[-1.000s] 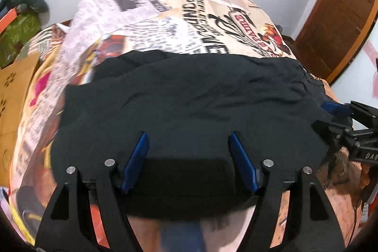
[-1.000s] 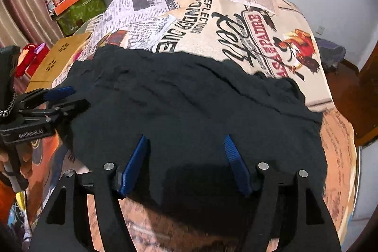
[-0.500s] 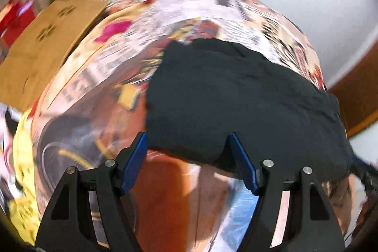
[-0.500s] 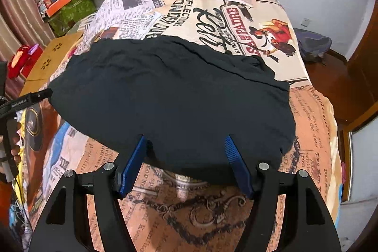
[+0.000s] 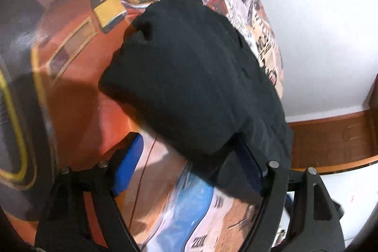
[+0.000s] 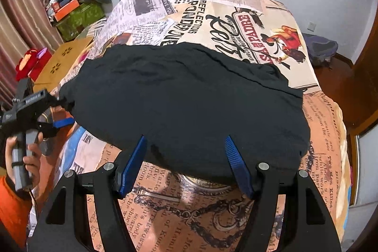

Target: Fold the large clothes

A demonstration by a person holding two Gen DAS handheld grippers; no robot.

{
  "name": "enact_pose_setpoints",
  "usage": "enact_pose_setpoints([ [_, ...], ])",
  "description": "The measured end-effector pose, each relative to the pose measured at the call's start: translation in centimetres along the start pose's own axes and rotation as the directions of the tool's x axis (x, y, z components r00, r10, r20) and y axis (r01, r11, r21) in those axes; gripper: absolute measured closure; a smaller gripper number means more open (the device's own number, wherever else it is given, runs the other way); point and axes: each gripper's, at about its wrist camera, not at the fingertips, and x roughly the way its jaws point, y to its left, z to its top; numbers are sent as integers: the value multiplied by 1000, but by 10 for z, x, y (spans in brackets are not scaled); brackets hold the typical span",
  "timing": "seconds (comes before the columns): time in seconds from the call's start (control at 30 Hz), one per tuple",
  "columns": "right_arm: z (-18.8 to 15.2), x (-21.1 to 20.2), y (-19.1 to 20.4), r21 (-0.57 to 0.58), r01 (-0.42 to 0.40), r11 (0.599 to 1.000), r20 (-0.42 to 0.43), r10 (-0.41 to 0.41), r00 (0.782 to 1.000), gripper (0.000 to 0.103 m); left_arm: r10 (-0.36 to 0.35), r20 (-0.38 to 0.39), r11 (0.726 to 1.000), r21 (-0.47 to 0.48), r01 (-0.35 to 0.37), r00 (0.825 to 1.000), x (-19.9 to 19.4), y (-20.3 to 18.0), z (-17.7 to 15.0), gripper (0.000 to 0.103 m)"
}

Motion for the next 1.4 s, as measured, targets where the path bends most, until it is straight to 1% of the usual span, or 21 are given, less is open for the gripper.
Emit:
enact_pose_setpoints([
  [0.17,0,9,5,-29,29,999,4,-29,1000,38,-48,38,996,-70,51,998,6,0,15,25],
  [0.33,2,14,6,-26,32,999,0,-32,999,38,-40,63,993,-109,46,997,25,2,30,25],
  [0.37,2,14,6,-23,30,999,0,-30,1000,38,-22,78,994,-101,30,997,27,-1,31,30],
  [0.4,3,14,6,-21,28,999,-1,-28,1000,38,4,94,996,-90,5,996,27,-3,30,38],
  [0.43,3,14,6,-20,28,999,-2,-28,1000,38,35,114,997,-71,-27,993,27,-8,28,40],
  [0.5,3,14,6,-22,33,999,-5,-34,999,38,74,166,997,-22,-71,983,23,-19,22,54],
  [0.57,4,14,8,-26,42,999,-11,-43,999,38,121,214,990,52,-135,969,16,-34,16,63],
  [0.63,5,13,9,-27,45,999,-18,-45,999,38,144,239,981,91,-170,960,12,-44,14,67],
  [0.7,7,10,12,-25,36,999,-19,-37,999,38,143,241,978,115,-175,960,1,-52,12,73],
  [0.8,13,4,16,-9,3,1000,-6,-3,1000,38,97,266,974,171,-146,959,-30,-64,8,79],
  [0.87,19,1,22,4,-34,999,8,34,999,38,93,317,958,228,-171,944,-53,-76,2,80],
  [0.97,27,-1,41,-5,-77,997,15,77,997,38,84,415,923,309,-227,906,-91,-96,-7,81],
  [1.03,32,-2,58,-19,-123,992,19,124,992,38,82,488,893,352,-282,869,-115,-109,-13,81],
  [1.07,33,-1,66,-25,-146,989,20,146,989,38,86,530,870,372,-322,844,-125,-115,-19,81],
  [1.1,34,-1,76,-35,-169,985,21,169,985,38,84,578,843,393,-368,812,-137,-123,-27,82],
  [1.17,34,4,95,-63,-197,978,20,199,980,38,70,629,808,420,-414,775,-152,-132,-38,82],
  [1.2,32,10,105,-78,-190,979,18,192,981,38,64,643,795,429,-429,763,-156,-135,-42,82],
  [1.27,28,26,123,-113,-183,977,-4,184,983,37,55,662,765,453,-458,747,-161,-141,-51,82],
  [1.3,25,34,129,-122,-191,974,-23,190,982,36,56,666,750,464,-472,744,-158,-144,-52,82],
  [1.33,22,45,137,-134,-203,970,-52,198,979,35,58,664,732,479,-484,745,-154,-146,-55,82],
  [1.4,16,61,148,-169,-193,967,-91,180,980,35,72,638,710,507,-489,767,-138,-149,-56,82],
])
